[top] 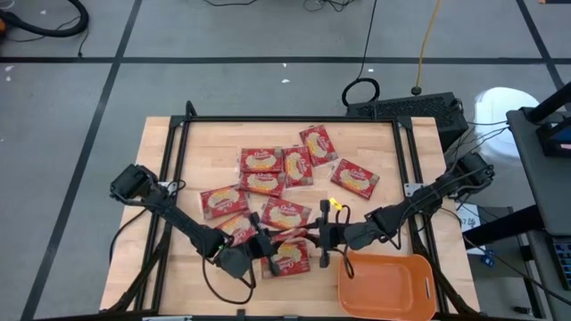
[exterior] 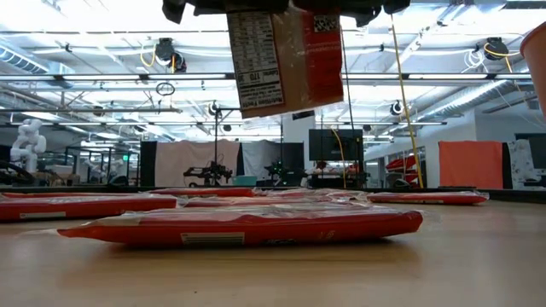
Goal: Sort popcorn bags into baskets
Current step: Put the red popcorn bag into the orange bin
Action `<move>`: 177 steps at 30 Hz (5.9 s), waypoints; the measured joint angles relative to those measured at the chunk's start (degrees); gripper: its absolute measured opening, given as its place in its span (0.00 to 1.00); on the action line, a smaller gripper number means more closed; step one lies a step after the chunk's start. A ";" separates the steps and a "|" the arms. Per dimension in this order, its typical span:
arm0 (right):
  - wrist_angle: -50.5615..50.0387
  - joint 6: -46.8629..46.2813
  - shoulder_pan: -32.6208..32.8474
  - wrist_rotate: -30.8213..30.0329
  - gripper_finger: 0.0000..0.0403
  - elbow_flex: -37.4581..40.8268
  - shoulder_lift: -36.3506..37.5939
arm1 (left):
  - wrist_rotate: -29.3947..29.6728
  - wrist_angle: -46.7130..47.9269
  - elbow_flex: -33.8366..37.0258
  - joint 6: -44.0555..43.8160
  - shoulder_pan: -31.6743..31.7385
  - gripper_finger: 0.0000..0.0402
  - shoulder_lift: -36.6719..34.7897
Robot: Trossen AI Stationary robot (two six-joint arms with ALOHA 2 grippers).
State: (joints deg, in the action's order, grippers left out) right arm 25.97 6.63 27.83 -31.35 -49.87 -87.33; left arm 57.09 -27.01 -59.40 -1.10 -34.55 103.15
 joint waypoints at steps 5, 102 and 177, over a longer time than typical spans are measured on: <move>-6.04 -3.51 0.04 4.16 0.28 0.00 3.87 | -0.75 -1.78 0.00 -0.24 -0.62 0.07 0.00; -116.01 -79.46 30.82 27.31 0.03 -58.06 -8.13 | 2.35 -0.91 0.00 -27.26 -5.15 0.59 -0.10; -110.37 -77.66 31.41 17.88 0.03 -29.29 -8.35 | -0.25 3.44 0.00 -30.69 -2.93 0.60 -0.09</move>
State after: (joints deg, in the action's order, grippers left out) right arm -84.40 -71.03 59.24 -13.47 -79.15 -95.68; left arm 56.84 -23.58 -59.40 -31.79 -37.48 103.07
